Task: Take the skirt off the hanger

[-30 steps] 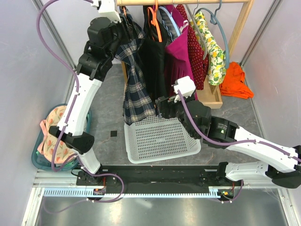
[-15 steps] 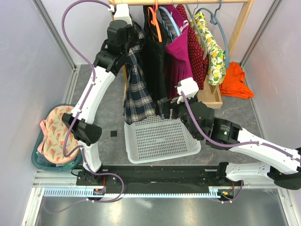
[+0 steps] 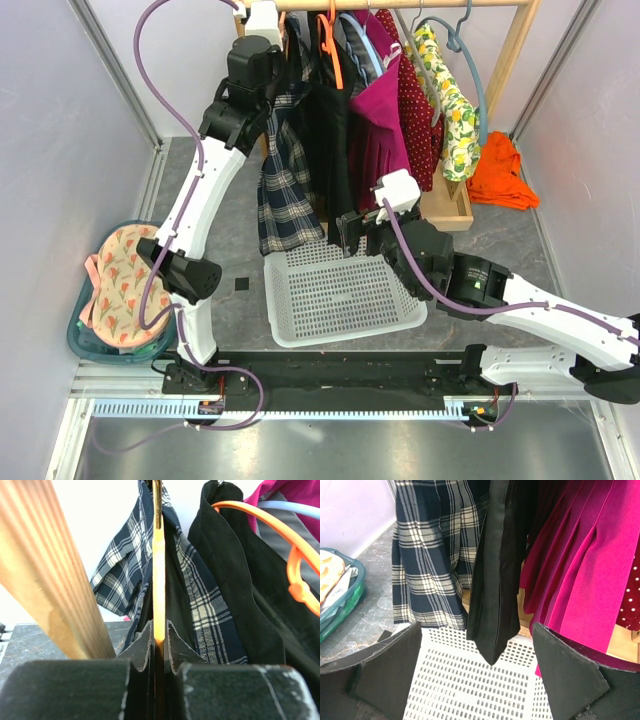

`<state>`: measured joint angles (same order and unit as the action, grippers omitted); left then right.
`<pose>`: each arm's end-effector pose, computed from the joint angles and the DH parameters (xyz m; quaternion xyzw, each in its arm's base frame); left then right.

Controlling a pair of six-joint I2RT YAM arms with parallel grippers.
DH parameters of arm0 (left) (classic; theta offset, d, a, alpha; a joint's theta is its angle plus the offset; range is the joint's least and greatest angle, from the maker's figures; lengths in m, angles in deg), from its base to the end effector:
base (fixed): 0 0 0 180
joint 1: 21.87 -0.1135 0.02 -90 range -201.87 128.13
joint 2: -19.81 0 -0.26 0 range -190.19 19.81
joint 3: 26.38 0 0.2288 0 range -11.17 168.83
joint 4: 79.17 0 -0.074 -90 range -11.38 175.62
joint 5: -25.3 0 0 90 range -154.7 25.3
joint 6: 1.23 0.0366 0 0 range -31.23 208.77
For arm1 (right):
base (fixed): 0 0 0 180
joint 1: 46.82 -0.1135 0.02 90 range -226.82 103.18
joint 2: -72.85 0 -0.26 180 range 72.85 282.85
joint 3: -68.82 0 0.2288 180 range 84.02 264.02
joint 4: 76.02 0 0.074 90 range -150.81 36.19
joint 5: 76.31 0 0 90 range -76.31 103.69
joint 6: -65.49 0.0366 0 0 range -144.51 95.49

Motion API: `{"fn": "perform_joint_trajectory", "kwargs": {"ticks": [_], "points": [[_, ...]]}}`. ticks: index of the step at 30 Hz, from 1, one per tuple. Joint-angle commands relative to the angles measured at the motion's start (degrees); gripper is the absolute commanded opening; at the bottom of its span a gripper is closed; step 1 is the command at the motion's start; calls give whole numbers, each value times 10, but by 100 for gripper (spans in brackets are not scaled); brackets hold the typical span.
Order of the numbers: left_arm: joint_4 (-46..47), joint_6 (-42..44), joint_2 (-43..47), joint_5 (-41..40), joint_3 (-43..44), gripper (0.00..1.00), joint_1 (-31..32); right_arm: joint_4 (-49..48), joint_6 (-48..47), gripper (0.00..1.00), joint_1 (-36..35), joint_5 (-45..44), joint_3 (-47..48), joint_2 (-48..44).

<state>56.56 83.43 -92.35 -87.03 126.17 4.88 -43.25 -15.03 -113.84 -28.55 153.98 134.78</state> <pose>0.3634 -0.1676 0.4953 0.0032 0.7289 -0.0492 0.6829 0.1037 0.1815 0.4164 -0.1388 0.7363 0.1570 0.6434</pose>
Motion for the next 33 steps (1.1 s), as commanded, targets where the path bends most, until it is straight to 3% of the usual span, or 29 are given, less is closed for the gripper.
{"fn": "perform_joint_trajectory", "kwargs": {"ticks": [1, 4, 13, 22, 30, 33], "points": [[83, 30, 63, 26, 57, 2, 1, -17, 11, 97, 0, 5, -9, -13], [81, 24, 99, 53, 44, 2, 2, -17, 12, 97, 0, 6, -12, -17], [-49, 10, 243, 154, -39, 2, 4, -18, 12, 96, 0, 3, -10, -27], [-179, 51, 421, 264, -235, 2, 4, -44, 14, 98, 0, 4, 36, -28], [-297, 111, 501, 409, -268, 2, 4, -103, 9, 98, 0, 11, 126, 31], [-322, 129, 534, 421, -273, 2, 4, -115, 9, 98, 2, 1, 156, 56]]}}
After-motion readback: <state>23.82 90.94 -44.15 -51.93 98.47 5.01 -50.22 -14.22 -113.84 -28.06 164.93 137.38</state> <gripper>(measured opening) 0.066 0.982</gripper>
